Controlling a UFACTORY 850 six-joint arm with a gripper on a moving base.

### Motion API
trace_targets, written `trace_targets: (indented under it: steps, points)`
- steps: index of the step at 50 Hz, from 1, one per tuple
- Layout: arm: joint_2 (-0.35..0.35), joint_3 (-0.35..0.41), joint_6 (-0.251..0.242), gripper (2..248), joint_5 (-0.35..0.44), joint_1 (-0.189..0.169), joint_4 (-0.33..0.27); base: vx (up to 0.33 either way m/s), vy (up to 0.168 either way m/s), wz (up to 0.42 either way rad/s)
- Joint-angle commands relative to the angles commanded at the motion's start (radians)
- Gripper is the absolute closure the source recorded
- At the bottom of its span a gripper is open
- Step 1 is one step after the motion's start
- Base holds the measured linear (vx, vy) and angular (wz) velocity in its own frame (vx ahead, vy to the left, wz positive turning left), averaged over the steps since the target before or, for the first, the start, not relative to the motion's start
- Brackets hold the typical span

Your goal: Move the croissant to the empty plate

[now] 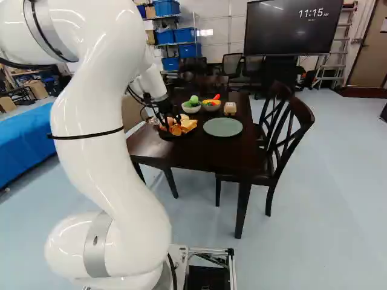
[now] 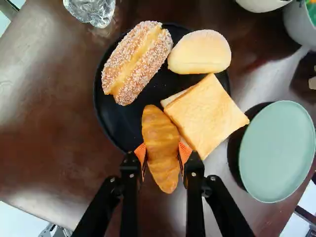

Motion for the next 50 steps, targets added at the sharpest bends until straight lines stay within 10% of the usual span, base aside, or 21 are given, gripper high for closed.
trace_targets:
  steps: [50]
  points:
    - [0.136,0.022,0.0,149,0.0,-0.021,0.0,0.0,0.0,0.0]
